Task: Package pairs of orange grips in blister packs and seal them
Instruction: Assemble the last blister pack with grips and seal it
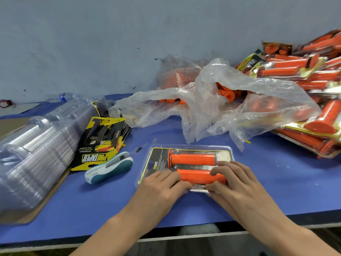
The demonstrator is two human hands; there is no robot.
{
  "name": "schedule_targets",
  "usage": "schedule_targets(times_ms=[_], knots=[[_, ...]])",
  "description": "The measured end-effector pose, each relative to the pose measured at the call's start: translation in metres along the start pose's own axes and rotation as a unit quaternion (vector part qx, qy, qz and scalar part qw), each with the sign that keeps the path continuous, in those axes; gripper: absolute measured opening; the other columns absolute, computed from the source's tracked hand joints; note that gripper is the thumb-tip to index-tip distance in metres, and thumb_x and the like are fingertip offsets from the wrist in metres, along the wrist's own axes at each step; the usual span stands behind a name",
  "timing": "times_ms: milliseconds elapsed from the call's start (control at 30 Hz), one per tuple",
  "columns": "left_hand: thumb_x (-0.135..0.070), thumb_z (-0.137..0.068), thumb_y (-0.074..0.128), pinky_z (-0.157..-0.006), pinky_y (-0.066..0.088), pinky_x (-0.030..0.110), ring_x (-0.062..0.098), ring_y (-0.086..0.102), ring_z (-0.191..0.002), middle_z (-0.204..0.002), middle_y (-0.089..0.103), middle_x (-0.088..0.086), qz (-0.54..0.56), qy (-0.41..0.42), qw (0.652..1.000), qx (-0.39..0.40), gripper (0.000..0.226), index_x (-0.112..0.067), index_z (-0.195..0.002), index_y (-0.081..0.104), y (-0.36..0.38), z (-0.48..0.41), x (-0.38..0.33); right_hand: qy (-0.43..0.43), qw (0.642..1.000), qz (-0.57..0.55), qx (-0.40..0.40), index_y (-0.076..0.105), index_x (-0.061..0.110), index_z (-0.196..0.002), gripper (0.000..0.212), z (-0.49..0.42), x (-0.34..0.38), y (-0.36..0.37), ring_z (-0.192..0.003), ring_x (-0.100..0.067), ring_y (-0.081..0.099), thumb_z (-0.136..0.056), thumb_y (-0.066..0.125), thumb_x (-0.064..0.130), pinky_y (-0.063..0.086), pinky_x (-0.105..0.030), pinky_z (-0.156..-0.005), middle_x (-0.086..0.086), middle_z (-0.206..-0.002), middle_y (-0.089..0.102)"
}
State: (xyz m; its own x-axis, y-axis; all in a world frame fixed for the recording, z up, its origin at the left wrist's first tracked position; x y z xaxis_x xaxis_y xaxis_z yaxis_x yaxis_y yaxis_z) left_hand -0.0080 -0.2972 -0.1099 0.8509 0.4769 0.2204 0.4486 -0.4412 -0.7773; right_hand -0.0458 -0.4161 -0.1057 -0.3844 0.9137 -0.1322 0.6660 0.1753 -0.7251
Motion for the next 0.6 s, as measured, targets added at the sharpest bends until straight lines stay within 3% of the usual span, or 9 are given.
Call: schedule_targets(times_ms=[67, 233, 433, 600], knots=[[-0.030, -0.099, 0.059, -0.066, 0.047, 0.028, 0.015, 0.056, -0.076, -0.084, 0.060, -0.006, 0.012, -0.002, 1.000, -0.012, 0.015, -0.023, -0.092, 0.069, -0.003, 0.002, 0.007, -0.013, 1.000, -0.017, 0.016, 0.067, 0.023, -0.084, 0.028, 0.000, 0.002, 0.003, -0.123, -0.022, 0.055, -0.099, 0.048, 0.037, 0.040, -0.047, -0.106, 0.001, -0.111, 0.063], [-0.044, -0.099, 0.054, -0.063, 0.043, 0.026, 0.013, 0.051, -0.071, -0.080, 0.056, -0.009, 0.015, -0.017, 1.000, -0.007, 0.030, -0.021, -0.081, 0.063, -0.003, 0.010, 0.026, -0.010, 0.997, -0.045, 0.055, 0.064, 0.021, -0.079, 0.032, -0.001, 0.000, 0.005, -0.119, -0.020, 0.059, -0.097, 0.047, 0.042, 0.041, -0.047, -0.106, 0.002, -0.112, 0.064], [-0.045, -0.096, 0.056, -0.065, 0.039, 0.025, 0.015, 0.052, -0.069, -0.078, 0.057, -0.007, -0.005, -0.029, 1.000, 0.007, 0.031, -0.021, -0.077, 0.061, -0.002, 0.011, 0.042, -0.036, 0.989, -0.099, 0.108, 0.062, 0.021, -0.087, 0.031, 0.003, 0.002, 0.007, -0.132, -0.015, 0.048, -0.100, 0.044, 0.042, 0.036, -0.031, -0.111, 0.004, -0.129, 0.058], [-0.039, -0.097, 0.052, -0.071, 0.040, 0.026, 0.016, 0.055, -0.075, -0.087, 0.059, -0.008, 0.003, -0.035, 0.999, 0.028, 0.023, -0.021, -0.086, 0.060, 0.001, 0.007, 0.030, -0.026, 0.991, -0.107, 0.074, 0.064, 0.020, -0.083, 0.029, 0.000, 0.002, 0.004, -0.131, -0.017, 0.050, -0.099, 0.048, 0.038, 0.045, -0.035, -0.105, 0.005, -0.127, 0.062]])
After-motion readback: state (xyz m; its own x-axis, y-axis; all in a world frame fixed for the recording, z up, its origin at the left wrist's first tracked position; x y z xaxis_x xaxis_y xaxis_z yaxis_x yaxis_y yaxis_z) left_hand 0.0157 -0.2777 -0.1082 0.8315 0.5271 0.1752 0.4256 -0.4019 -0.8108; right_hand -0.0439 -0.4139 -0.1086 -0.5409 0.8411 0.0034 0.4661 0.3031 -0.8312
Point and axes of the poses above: each hand's wrist, its own z-axis away from the middle knuckle, its own y-axis out of the palm, x = y × z, the point moved 10 cm from there along -z, towards the middle knuckle
